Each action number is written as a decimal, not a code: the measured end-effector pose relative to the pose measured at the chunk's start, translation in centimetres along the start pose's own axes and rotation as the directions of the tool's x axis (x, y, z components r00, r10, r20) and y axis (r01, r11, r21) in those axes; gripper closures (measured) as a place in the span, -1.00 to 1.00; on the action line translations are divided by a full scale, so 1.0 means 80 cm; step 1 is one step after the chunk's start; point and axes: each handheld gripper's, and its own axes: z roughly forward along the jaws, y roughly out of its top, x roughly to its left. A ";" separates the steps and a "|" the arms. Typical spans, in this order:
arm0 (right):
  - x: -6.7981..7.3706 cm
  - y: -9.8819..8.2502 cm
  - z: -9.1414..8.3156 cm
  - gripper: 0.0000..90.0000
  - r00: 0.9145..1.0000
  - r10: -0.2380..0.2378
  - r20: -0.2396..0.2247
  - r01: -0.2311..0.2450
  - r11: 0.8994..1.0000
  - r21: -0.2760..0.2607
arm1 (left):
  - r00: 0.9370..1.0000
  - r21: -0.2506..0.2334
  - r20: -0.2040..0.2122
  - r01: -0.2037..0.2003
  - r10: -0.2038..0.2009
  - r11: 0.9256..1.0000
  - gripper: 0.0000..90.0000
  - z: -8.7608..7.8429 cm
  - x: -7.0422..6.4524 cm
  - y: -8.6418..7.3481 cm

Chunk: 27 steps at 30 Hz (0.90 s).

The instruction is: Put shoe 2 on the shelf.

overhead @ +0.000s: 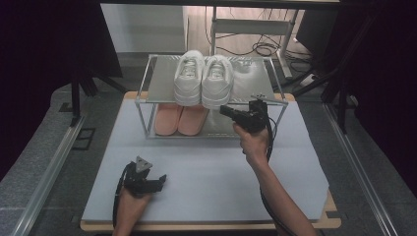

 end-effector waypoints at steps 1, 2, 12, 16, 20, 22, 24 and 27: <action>0.001 0.000 0.000 1.00 1.000 -0.008 0.011 0.008 1.000 0.002 | 1.000 0.001 -0.001 -0.002 0.002 1.000 -0.65 0.000 0.000 0.000; 0.001 0.001 -0.001 1.00 0.999 -0.012 0.035 0.012 1.000 0.004 | 1.000 0.002 -0.001 -0.002 0.002 1.000 -0.65 0.000 0.000 0.000; -0.005 0.006 0.008 1.00 0.999 0.033 0.026 -0.034 0.999 0.014 | 1.000 -0.003 0.001 0.005 -0.005 1.000 -0.65 0.000 0.000 0.000; -0.003 0.006 0.014 1.00 0.999 0.027 0.024 -0.027 1.000 0.001 | 1.000 -0.003 0.002 0.004 -0.004 1.000 -0.65 0.000 0.000 0.000; -0.008 0.003 0.010 1.00 1.000 0.028 -0.006 -0.028 1.000 0.012 | 1.000 -0.003 0.002 0.005 -0.005 1.000 -0.65 0.000 0.000 0.000; -0.009 0.002 0.010 0.93 0.999 0.030 -0.012 -0.030 0.999 0.013 | 1.000 -0.003 0.003 0.005 -0.005 1.000 -0.65 0.000 0.000 0.000; -0.006 0.002 0.009 0.86 1.000 0.012 -0.010 -0.012 1.000 0.016 | 1.000 -0.003 0.001 0.003 -0.003 1.000 -0.65 0.000 0.000 0.000; -0.001 0.000 0.008 0.78 1.000 -0.021 0.004 0.021 0.999 0.034 | 1.000 -0.003 0.002 0.006 -0.006 1.000 -0.65 0.000 0.000 0.000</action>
